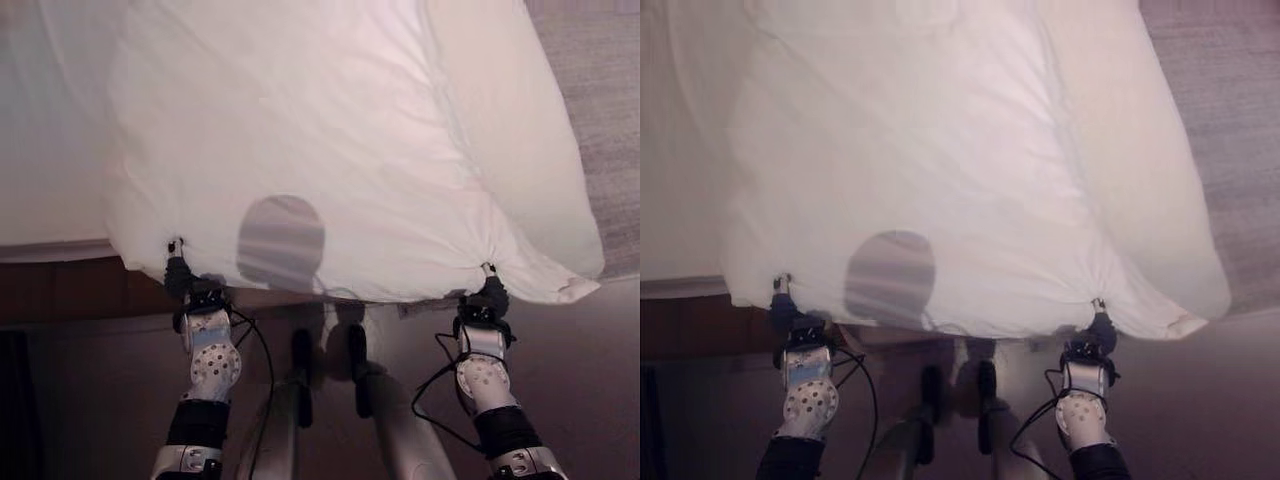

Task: Make the bed

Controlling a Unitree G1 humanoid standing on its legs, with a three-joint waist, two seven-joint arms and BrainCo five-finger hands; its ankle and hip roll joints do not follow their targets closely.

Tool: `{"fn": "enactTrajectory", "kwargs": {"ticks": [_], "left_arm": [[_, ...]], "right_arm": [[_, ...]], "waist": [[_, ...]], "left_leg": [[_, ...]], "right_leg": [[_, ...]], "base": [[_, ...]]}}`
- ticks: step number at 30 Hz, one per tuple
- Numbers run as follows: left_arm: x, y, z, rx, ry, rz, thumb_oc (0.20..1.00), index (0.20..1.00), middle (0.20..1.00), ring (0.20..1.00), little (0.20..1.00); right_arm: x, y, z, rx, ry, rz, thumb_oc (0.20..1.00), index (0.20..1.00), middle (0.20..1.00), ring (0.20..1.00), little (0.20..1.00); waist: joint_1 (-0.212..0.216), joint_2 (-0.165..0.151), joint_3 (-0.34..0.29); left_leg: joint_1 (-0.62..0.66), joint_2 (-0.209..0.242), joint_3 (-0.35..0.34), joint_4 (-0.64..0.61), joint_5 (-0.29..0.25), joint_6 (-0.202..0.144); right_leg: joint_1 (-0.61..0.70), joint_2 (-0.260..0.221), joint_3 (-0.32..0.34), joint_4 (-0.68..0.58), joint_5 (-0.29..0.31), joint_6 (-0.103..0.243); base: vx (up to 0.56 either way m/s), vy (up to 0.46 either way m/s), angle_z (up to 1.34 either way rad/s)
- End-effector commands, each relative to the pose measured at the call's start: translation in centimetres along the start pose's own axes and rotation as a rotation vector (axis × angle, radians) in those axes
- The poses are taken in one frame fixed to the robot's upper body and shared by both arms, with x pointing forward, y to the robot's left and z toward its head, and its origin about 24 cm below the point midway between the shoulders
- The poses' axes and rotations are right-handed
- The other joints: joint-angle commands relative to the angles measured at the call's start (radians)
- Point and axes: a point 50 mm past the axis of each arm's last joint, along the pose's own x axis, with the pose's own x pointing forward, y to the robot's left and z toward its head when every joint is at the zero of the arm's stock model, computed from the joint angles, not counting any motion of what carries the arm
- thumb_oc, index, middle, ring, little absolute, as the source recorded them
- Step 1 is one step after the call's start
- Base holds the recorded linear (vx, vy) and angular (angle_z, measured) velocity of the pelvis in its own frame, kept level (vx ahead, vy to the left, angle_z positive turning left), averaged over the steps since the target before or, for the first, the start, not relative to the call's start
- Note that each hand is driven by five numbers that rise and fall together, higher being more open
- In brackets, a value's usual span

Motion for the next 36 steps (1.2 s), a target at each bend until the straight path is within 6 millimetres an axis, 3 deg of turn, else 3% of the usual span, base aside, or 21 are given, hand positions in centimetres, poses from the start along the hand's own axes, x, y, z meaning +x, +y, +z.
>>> {"fn": "enactTrajectory", "kwargs": {"ticks": [1,2,3,5,8,10,11,12,13,14,15,16,17,18,20,22,23,24,26,30,36], "left_arm": [[-0.1,-1.5,2.9,-0.005,-0.148,-0.088,0.200,0.200,0.200,0.200,0.200],[-0.2,-1.8,3.2,0.009,-0.162,-0.106,0.200,0.200,0.200,0.200,0.200],[-0.2,-1.8,3.2,0.009,-0.162,-0.106,0.200,0.200,0.200,0.200,0.200],[-0.2,-2.1,4.1,0.011,-0.210,-0.107,0.200,0.200,0.200,0.200,0.200],[-0.2,-2.3,4.5,-0.017,-0.228,-0.106,0.200,0.200,0.200,0.200,0.200],[0.0,-2.4,4.6,-0.026,-0.228,-0.108,0.200,0.200,0.200,0.200,0.200],[0.2,-2.5,4.4,-0.030,-0.223,-0.111,0.200,0.200,0.200,0.200,0.200],[0.2,-2.5,4.4,-0.030,-0.223,-0.113,0.200,0.200,0.200,0.200,0.200],[0.1,-3.2,3.7,-0.037,-0.187,-0.157,0.200,0.200,0.200,0.200,0.200],[0.2,-3.2,3.7,-0.037,-0.187,-0.158,0.200,0.200,0.200,0.200,0.200],[0.0,-2.9,3.4,-0.033,-0.167,-0.169,0.200,0.200,0.200,0.200,0.200],[0.0,-2.9,3.4,-0.033,-0.167,-0.170,0.200,0.200,0.200,0.200,0.200],[-0.1,-2.2,3.8,0.001,-0.182,-0.150,0.200,0.200,0.200,0.200,0.200],[-0.1,-2.2,3.8,0.001,-0.182,-0.151,0.200,0.200,0.200,0.200,0.200],[0.2,-2.4,4.0,0.022,-0.187,-0.166,0.200,0.200,0.200,0.200,0.200],[0.2,-2.3,4.0,0.027,-0.191,-0.154,0.200,0.200,0.200,0.200,0.200],[0.2,-2.3,4.0,0.035,-0.188,-0.139,0.200,0.200,0.200,0.200,0.200],[0.2,-2.3,4.0,0.035,-0.189,-0.139,0.200,0.200,0.200,0.200,0.200],[0.1,-2.1,3.5,0.049,-0.179,-0.113,0.200,0.200,0.200,0.200,0.200],[-0.3,-1.5,2.5,0.068,-0.139,-0.084,0.200,0.200,0.200,0.200,0.200],[-0.4,-0.4,1.9,0.054,-0.126,-0.023,0.200,0.200,0.200,0.200,0.200]], "right_arm": [[0.3,0.6,3.6,-0.045,-0.121,0.069,0.200,0.200,0.200,0.200,0.200],[0.4,0.6,3.4,-0.053,-0.114,0.074,0.200,0.200,0.200,0.200,0.200],[0.4,0.6,3.4,-0.053,-0.114,0.074,0.200,0.200,0.200,0.200,0.200],[0.5,0.9,2.9,-0.045,-0.096,0.084,0.200,0.200,0.200,0.200,0.200],[0.5,1.0,2.8,-0.040,-0.095,0.088,0.200,0.200,0.200,0.200,0.200],[0.6,1.1,2.6,-0.032,-0.086,0.093,0.200,0.200,0.200,0.200,0.200],[0.7,1.2,2.4,-0.017,-0.082,0.097,0.200,0.200,0.200,0.200,0.200],[0.7,1.3,2.4,-0.016,-0.082,0.097,0.200,0.200,0.200,0.200,0.200],[0.4,1.4,2.0,0.000,-0.068,0.105,0.200,0.200,0.200,0.200,0.200],[0.4,1.4,2.0,0.001,-0.068,0.105,0.200,0.200,0.200,0.200,0.200],[0.4,1.4,1.7,0.016,-0.048,0.105,0.200,0.200,0.200,0.200,0.200],[0.4,1.4,1.7,0.017,-0.048,0.105,0.200,0.200,0.200,0.200,0.200],[0.4,2.0,1.0,0.028,-0.024,0.124,0.200,0.200,0.200,0.200,0.200],[0.4,2.0,1.0,0.029,-0.025,0.124,0.200,0.200,0.200,0.200,0.200],[0.4,1.7,0.4,-0.005,0.011,0.141,0.200,0.200,0.200,0.200,0.200],[0.5,1.5,0.4,-0.020,0.007,0.131,0.200,0.200,0.200,0.200,0.200],[0.3,1.3,0.1,-0.016,0.018,0.125,0.200,0.200,0.200,0.200,0.200],[0.3,1.4,0.1,-0.016,0.019,0.126,0.200,0.200,0.200,0.200,0.200],[0.3,1.0,0.0,-0.047,0.018,0.115,0.200,0.200,0.200,0.200,0.200],[0.2,1.3,0.5,-0.123,0.006,0.142,0.200,0.200,0.200,0.200,0.200],[0.3,0.8,1.2,-0.157,-0.008,0.130,0.200,0.200,0.200,0.200,0.200]], "waist": [[-0.007,0.013,-0.053],[0.000,0.012,-0.059],[-0.001,0.010,-0.060],[0.026,0.005,-0.054],[0.041,0.011,-0.064],[0.048,0.012,-0.068],[0.043,0.008,-0.061],[0.044,0.007,-0.061],[0.040,-0.006,-0.060],[0.040,-0.006,-0.060],[0.039,-0.012,-0.065],[0.038,-0.014,-0.067],[0.072,0.003,-0.069],[0.070,0.002,-0.069],[0.056,0.007,-0.074],[0.052,0.003,-0.074],[0.050,-0.010,-0.068],[0.050,-0.013,-0.068],[0.045,-0.027,-0.081],[0.040,-0.019,-0.092],[0.031,0.014,-0.098]], "left_leg": [[-0.022,0.107,-0.060,-0.013,-0.017,-0.014],[0.002,0.156,-0.097,-0.094,0.010,-0.011],[0.004,0.156,-0.097,-0.104,0.019,-0.012],[0.055,0.258,-0.233,-0.273,0.118,-0.038],[0.073,0.298,-0.317,-0.363,0.167,-0.065],[0.084,0.295,-0.335,-0.340,0.138,-0.073],[0.060,0.266,-0.259,-0.258,0.069,-0.073],[0.053,0.264,-0.259,-0.251,0.069,-0.071],[0.025,0.211,-0.183,-0.107,-0.044,-0.062],[0.020,0.209,-0.183,-0.102,-0.043,-0.060],[0.001,0.145,-0.170,-0.009,-0.134,-0.024],[-0.004,0.141,-0.168,-0.007,-0.132,-0.022],[0.006,0.126,-0.110,0.028,-0.171,0.009],[0.003,0.123,-0.111,0.028,-0.167,0.010],[0.019,0.065,-0.090,-0.024,-0.147,0.033],[0.036,0.046,-0.079,-0.051,-0.138,0.037],[0.063,0.005,-0.057,-0.097,-0.125,0.052],[0.063,0.004,-0.055,-0.101,-0.120,0.052],[0.098,-0.045,-0.050,-0.192,-0.090,0.061],[0.106,-0.071,-0.048,-0.199,-0.091,0.083],[0.084,-0.066,-0.049,-0.172,-0.096,0.075]], "right_leg": [[0.054,0.011,-0.009,-0.098,0.020,0.105],[0.038,0.005,0.000,-0.077,0.013,0.108],[0.034,0.005,0.001,-0.077,0.016,0.107],[-0.023,0.000,0.045,0.017,-0.016,0.113],[-0.056,-0.002,0.078,0.066,-0.034,0.122],[-0.067,-0.034,0.101,0.085,-0.041,0.146],[-0.042,-0.096,0.106,0.054,-0.006,0.185],[-0.044,-0.097,0.108,0.049,0.000,0.187],[0.011,-0.188,0.117,-0.057,0.075,0.239],[0.012,-0.189,0.118,-0.065,0.083,0.241],[0.051,-0.293,0.120,-0.208,0.265,0.270],[0.051,-0.296,0.121,-0.216,0.274,0.272],[0.075,-0.346,0.025,-0.337,0.374,0.262],[0.075,-0.348,0.024,-0.341,0.378,0.262],[0.061,-0.250,0.030,-0.291,0.243,0.216],[0.048,-0.208,0.027,-0.258,0.205,0.209],[0.030,-0.073,-0.003,-0.178,0.126,0.182],[0.024,-0.074,-0.001,-0.172,0.125,0.181],[0.025,0.045,0.008,-0.120,0.073,0.154],[0.006,0.107,0.077,-0.123,0.085,0.124],[0.005,0.086,0.077,-0.150,0.099,0.128]], "base": [[0.00,0.000,0.00],[0.01,0.060,-0.11],[0.03,0.171,-0.06],[0.02,0.264,-0.14],[0.02,0.358,-0.08],[0.01,0.535,-0.28],[-0.01,0.395,-0.24],[0.03,0.813,-0.14],[0.02,0.441,0.12],[0.08,0.987,0.23],[0.03,0.575,0.22],[0.05,1.096,-0.10],[-0.01,0.544,-0.37],[-0.01,0.751,-0.83],[-0.03,0.655,-1.36],[-0.02,0.450,-0.38],[-0.04,0.249,0.10],[-0.07,0.335,-0.06],[-0.03,0.202,-0.12],[0.01,0.068,-0.15],[0.01,-0.096,0.04]]}}
